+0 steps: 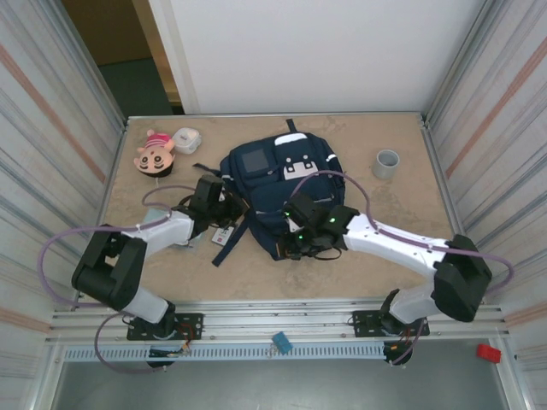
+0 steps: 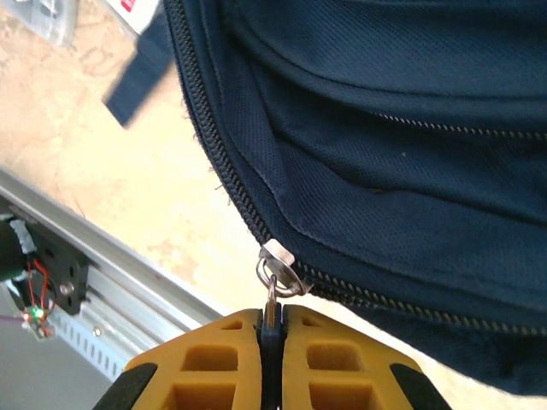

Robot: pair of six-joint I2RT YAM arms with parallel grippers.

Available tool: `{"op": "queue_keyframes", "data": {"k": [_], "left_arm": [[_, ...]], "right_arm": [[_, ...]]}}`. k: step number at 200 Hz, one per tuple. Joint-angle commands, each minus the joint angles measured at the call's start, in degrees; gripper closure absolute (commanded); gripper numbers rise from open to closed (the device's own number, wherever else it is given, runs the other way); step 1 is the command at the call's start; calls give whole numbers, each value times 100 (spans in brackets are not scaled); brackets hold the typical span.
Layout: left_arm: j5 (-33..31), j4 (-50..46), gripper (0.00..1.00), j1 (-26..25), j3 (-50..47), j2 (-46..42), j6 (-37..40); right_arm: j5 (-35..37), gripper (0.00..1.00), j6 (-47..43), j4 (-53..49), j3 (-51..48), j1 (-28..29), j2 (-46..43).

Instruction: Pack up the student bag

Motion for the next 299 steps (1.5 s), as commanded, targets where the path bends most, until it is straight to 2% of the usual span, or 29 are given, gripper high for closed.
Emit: {"op": "queue_keyframes", "data": {"k": [1,29,49,83,116,148,213,225,237,281,292,299], "left_arm": [[390,-54,84,222,386,159,589],[573,-302,58,258,241,-173,376],[601,-415,49,244,-199,-814,47],[321,-966,46,-198,-827,-2086,-478],[175,-796,45,-608,-1363,-2598,-1272],[89,-561,44,-746,-1438,-2534,-1525],[97,414,44,-745,-1324,-1789,-1894],[110,460,46,-743,-1274,-1689,-1895],[113,469,52,-744,-1247,-1618,-1863],[222,-536,93,-508,-1073,-1696,-1304],[175,-681,99,-373,-1150,-1826,-1221],[177,-726,100,-278,-1215,-1907,-1194]], "right_arm": [[149,100,311,802,369,139,263],[168,100,303,1093,586,159,618],[109,100,209,1121,679,158,780],[-10,100,110,1043,835,148,951],[-192,100,85,1194,875,148,1042],[-266,100,89,1286,875,173,1078],[-297,100,45,1310,832,227,1091],[-306,100,35,1307,841,227,1084],[-306,100,15,1280,836,221,1063],[-218,100,-210,787,533,-4,663],[-239,100,-276,666,326,-184,457],[-278,100,-329,577,197,-307,307]]}}
